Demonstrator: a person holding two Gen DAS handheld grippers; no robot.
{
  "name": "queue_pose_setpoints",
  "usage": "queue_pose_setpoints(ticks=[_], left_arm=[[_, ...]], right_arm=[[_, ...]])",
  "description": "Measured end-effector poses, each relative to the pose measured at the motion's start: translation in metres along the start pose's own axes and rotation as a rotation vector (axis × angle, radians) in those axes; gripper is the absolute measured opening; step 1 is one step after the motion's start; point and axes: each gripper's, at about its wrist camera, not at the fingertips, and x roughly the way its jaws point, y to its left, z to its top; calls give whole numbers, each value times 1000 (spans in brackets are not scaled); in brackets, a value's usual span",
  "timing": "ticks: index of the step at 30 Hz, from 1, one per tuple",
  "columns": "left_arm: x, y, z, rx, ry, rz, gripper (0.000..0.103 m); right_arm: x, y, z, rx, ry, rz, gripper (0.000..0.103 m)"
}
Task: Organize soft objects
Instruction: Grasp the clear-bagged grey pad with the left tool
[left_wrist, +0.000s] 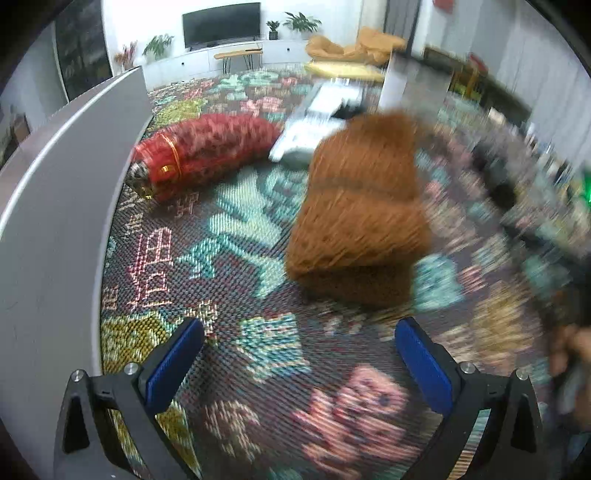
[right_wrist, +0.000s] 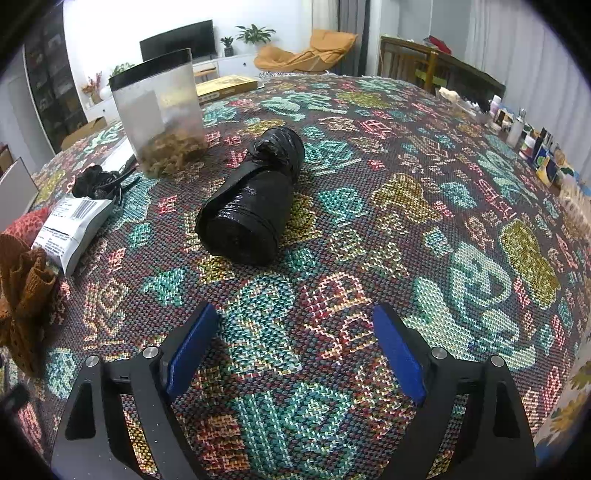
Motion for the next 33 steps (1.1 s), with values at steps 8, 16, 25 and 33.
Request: queue_pose_setpoints(ticks=[8, 16, 25, 33], left_arm=[[-47, -7, 125, 34, -28, -81, 103], [68, 42, 261, -122, 153, -121, 103], [186, 17, 322, -130, 253, -175, 102], [230, -22, 343, -16, 299, -233, 102]], right_arm=[[0, 0, 0, 1, 0, 1, 89], [1, 1, 0, 0, 2, 6, 91], [3, 4, 1, -3, 6, 15, 94], [3, 3, 1, -2, 6, 16, 95]])
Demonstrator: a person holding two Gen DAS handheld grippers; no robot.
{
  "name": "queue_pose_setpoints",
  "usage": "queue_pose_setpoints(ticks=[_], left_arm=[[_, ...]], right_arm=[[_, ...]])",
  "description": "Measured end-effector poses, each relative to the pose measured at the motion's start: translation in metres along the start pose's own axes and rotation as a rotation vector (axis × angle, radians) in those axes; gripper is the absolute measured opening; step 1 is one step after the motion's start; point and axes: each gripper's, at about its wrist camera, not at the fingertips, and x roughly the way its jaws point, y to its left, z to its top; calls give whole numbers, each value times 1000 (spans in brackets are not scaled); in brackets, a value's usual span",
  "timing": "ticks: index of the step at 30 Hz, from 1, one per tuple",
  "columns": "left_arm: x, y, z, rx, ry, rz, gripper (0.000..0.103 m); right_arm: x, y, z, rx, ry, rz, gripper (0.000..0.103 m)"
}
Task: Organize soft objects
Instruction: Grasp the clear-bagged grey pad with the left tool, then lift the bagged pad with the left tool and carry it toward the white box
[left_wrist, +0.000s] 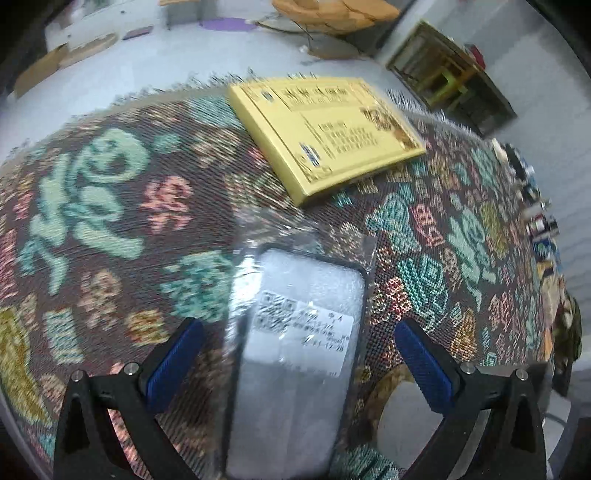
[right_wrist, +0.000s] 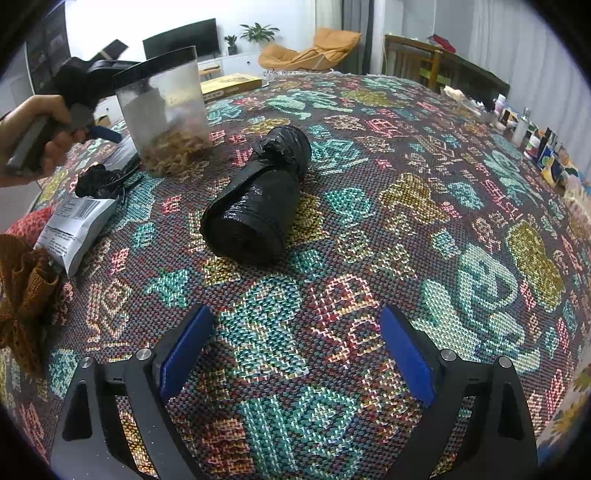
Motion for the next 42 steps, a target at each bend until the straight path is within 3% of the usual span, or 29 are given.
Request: queue_pose_setpoints(ticks=[5, 7, 9, 10, 13, 14, 15, 19, 21, 24, 29, 31, 32, 33, 37, 42], left_arm=[[13, -17, 3, 100, -37, 83, 103], [19, -29, -3, 170, -62, 162, 103], [27, -47, -14, 312, -81, 271, 103], [26, -49, -17, 325, -90, 289, 103], [16, -27, -18, 199, -89, 278, 95], [9, -20, -21, 170, -110, 279, 82], [3, -13, -25, 141, -122, 289, 78], [-18, 27, -49, -2, -131, 328, 78], [-26, 40, -62, -38, -141, 310, 81], [-27, 49, -79, -51, -91, 307, 101], [-25, 41, -93, -8, -49, 331, 103], [-25, 36, -95, -10, -66, 325, 93], [-27, 29, -94, -16, -88, 331, 80], [-31, 30, -91, -34, -103, 308, 78], [-66, 26, -86, -79, -197, 264, 77], [-132, 3, -110, 18, -298, 246, 77]], right_arm=[[0, 0, 0, 0, 0, 0, 95], [0, 0, 1, -1, 0, 1, 95], [1, 0, 1, -2, 0, 1, 95], [1, 0, 1, -2, 0, 2, 95], [0, 1, 1, -3, 0, 2, 95], [0, 1, 1, -3, 1, 2, 95], [1, 1, 1, -3, 0, 2, 95], [1, 1, 1, -3, 0, 2, 95], [1, 1, 1, -3, 0, 2, 95], [1, 1, 1, -3, 0, 2, 95], [1, 1, 1, -3, 0, 3, 95], [1, 2, 1, -3, 0, 3, 95], [1, 1, 1, -3, 0, 3, 95], [1, 1, 1, -3, 0, 3, 95], [1, 0, 1, -3, 0, 3, 95], [1, 1, 1, -3, 0, 3, 95]])
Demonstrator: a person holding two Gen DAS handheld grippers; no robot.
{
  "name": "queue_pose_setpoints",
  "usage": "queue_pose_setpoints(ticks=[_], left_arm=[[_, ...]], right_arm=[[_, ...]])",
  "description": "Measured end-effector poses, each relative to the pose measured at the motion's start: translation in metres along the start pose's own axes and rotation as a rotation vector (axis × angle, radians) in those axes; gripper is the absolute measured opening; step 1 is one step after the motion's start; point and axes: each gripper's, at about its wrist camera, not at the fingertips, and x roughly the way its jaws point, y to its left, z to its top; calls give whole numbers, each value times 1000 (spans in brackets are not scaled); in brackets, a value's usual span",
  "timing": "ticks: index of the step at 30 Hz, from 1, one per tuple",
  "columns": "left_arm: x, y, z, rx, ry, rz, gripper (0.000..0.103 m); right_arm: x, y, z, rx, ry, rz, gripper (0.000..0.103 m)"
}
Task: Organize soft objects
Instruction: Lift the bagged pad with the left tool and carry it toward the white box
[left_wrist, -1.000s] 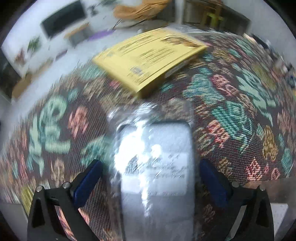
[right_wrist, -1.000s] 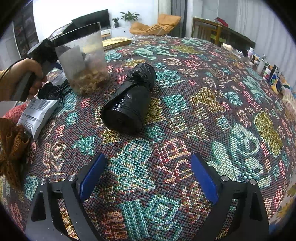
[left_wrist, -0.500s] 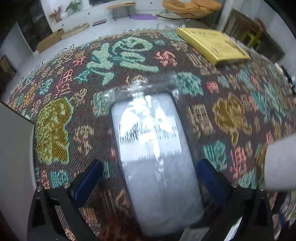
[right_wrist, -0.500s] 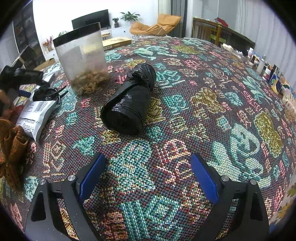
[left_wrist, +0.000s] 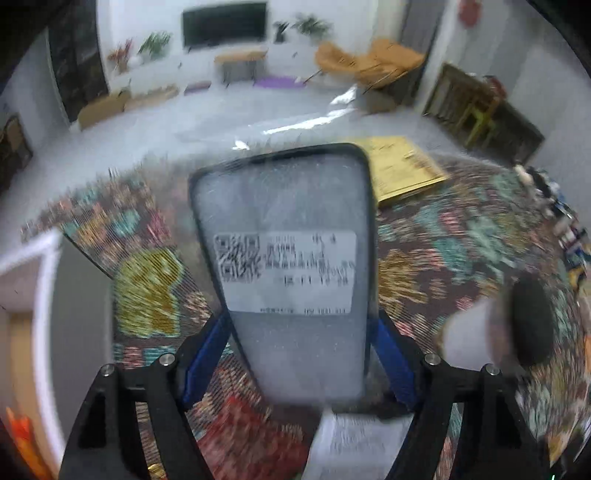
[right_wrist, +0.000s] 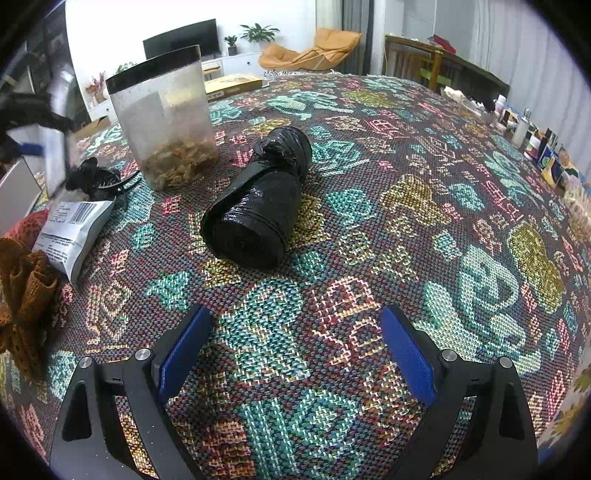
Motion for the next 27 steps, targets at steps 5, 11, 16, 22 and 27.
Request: queue_pose_setpoints(ticks=[5, 11, 16, 22, 27], left_arm=[[-80, -1, -25, 59, -103, -35, 77], [-165, -14, -92, 138, -152, -101, 77], [-207, -25, -143, 194, -31, -153, 77], [-152, -41, -193, 158, 105, -141, 82], [-90, -46, -215, 52, 70, -103, 85]], right_arm=[[0, 0, 0, 0, 0, 0, 95], [0, 0, 0, 0, 0, 0, 95], [0, 0, 0, 0, 0, 0, 95], [-1, 1, 0, 1, 0, 1, 95], [-1, -1, 1, 3, -2, 7, 95]])
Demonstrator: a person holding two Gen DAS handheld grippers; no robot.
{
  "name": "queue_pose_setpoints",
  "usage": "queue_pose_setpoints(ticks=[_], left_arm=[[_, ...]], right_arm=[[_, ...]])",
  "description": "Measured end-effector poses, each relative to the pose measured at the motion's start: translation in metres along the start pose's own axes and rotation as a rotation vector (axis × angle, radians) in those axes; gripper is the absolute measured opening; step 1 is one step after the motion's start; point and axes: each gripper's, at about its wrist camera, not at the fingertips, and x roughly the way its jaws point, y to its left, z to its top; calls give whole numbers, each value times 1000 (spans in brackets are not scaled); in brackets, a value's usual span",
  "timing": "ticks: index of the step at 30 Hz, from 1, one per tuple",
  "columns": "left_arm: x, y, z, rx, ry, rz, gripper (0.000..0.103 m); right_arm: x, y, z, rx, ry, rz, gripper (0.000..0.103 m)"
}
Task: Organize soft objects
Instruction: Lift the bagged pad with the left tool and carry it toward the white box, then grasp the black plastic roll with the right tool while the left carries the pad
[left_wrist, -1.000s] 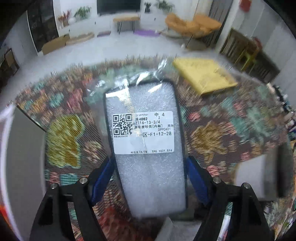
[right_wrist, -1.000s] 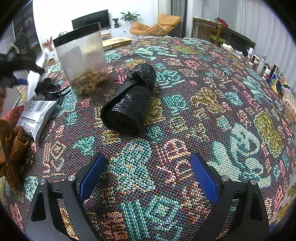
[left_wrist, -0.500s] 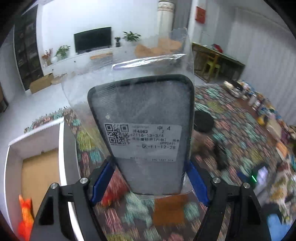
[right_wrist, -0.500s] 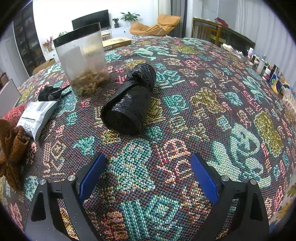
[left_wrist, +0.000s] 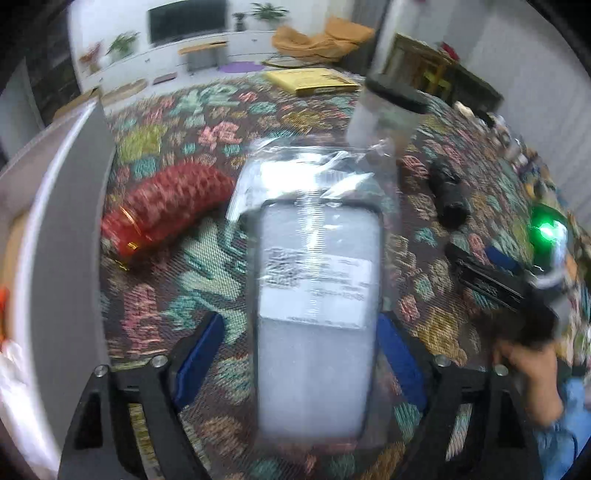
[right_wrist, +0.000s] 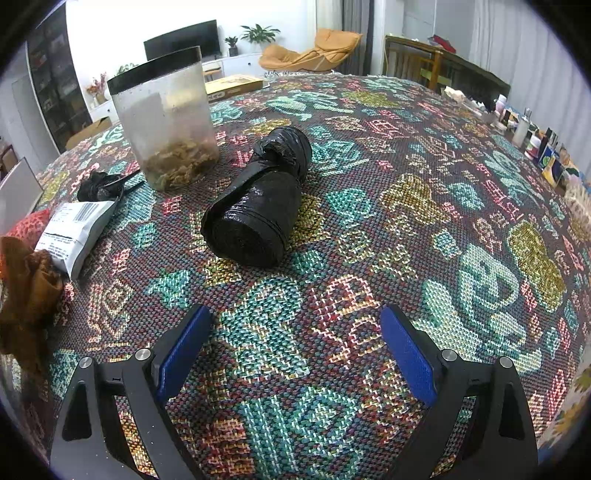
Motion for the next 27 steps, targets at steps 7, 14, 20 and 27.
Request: queue_pose_setpoints(ticks=[7, 14, 20, 27], left_arm=[[-6, -3, -25, -61, -82, -33, 86], [-9, -26, -44, -35, -93, -5, 89], [28, -29, -55, -53, -84, 123, 94], [30, -10, -60, -89, -103, 6, 72]], right_arm=[[-1, 0, -2, -3, 0, 0, 95], [-1, 0, -1, -3, 0, -1, 95], [-4, -5, -2, 21, -7, 40, 95], [-9, -58, 10, 308, 35, 314, 93]])
